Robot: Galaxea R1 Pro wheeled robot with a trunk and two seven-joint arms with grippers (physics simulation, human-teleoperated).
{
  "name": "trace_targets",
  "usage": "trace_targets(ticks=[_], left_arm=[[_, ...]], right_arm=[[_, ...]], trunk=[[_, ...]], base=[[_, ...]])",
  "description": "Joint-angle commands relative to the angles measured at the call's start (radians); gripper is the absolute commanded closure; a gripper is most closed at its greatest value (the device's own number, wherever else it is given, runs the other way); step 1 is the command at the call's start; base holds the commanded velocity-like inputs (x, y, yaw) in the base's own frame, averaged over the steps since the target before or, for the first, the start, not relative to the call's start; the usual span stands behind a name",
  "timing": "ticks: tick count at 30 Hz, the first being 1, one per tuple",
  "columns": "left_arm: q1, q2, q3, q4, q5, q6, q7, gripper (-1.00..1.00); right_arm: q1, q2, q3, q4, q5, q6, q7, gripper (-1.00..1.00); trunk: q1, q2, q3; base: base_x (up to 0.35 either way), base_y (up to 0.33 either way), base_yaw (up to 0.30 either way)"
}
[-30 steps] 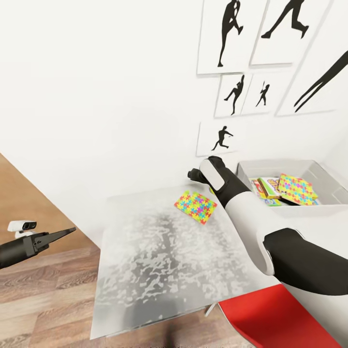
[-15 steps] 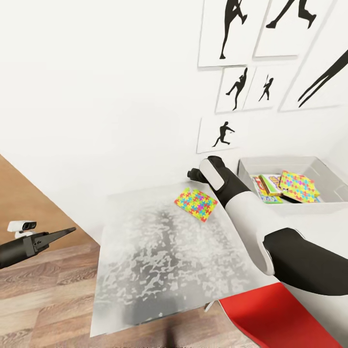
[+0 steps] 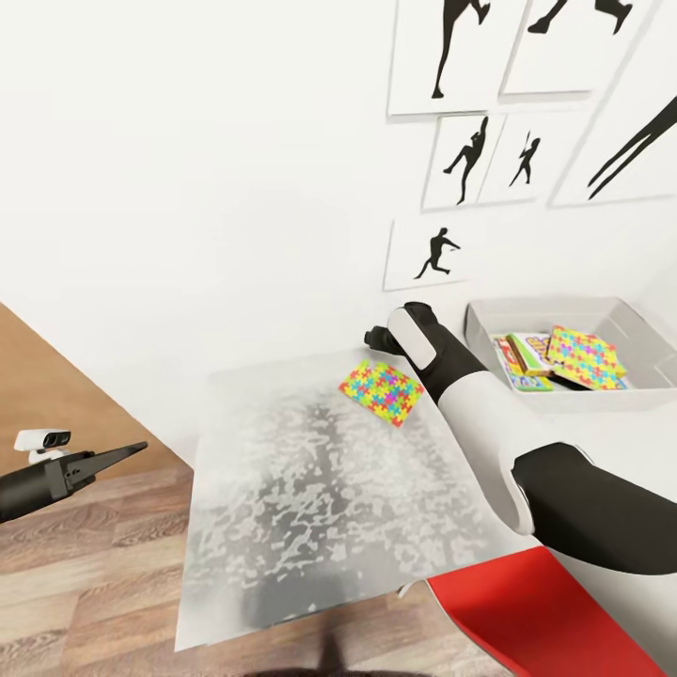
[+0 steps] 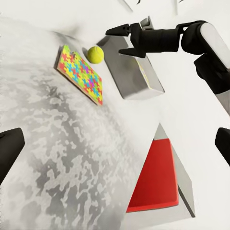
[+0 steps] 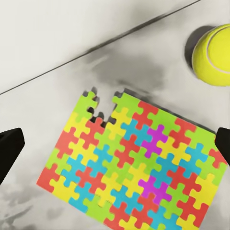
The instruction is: Put all the toys in the child's room - the three board games (two on the bed and one on the table), the two jigsaw puzzles on the table, and the tennis ball on the table - inside the toy box on the table in the child's room.
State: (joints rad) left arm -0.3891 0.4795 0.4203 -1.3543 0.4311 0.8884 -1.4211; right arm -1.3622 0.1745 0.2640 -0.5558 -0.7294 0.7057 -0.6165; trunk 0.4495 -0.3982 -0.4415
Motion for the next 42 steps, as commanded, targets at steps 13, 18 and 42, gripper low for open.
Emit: trace_targets(ticks=[13, 18, 42], left_arm=[[-0.001, 0.001, 0.0, 0.0, 0.001, 0.011, -0.004, -1.0], [-0.001, 0.0, 0.0, 0.0, 0.001, 0.011, -0.003, -1.0], [-0.001, -0.001, 0.0, 0.0, 0.001, 0.011, 0.001, -1.0]], right_arm=[[-0.009, 0.0, 0.003, -0.004, -0.008, -0.001, -0.009, -1.0], [-0.01, 0.0, 0.003, -0.017, -0.008, -0.003, -0.008, -1.0], [-0.011, 0.0, 0.004, -0.111, -0.008, 0.043, -0.011, -1.0]], trunk=[[0.0, -0.002, -0.023], [0.0, -0.002, -0.031], [0.0, -0.002, -0.07]], base=[[0.0, 0.0, 0.0], [0.0, 0.0, 0.0], [0.0, 0.0, 0.0]])
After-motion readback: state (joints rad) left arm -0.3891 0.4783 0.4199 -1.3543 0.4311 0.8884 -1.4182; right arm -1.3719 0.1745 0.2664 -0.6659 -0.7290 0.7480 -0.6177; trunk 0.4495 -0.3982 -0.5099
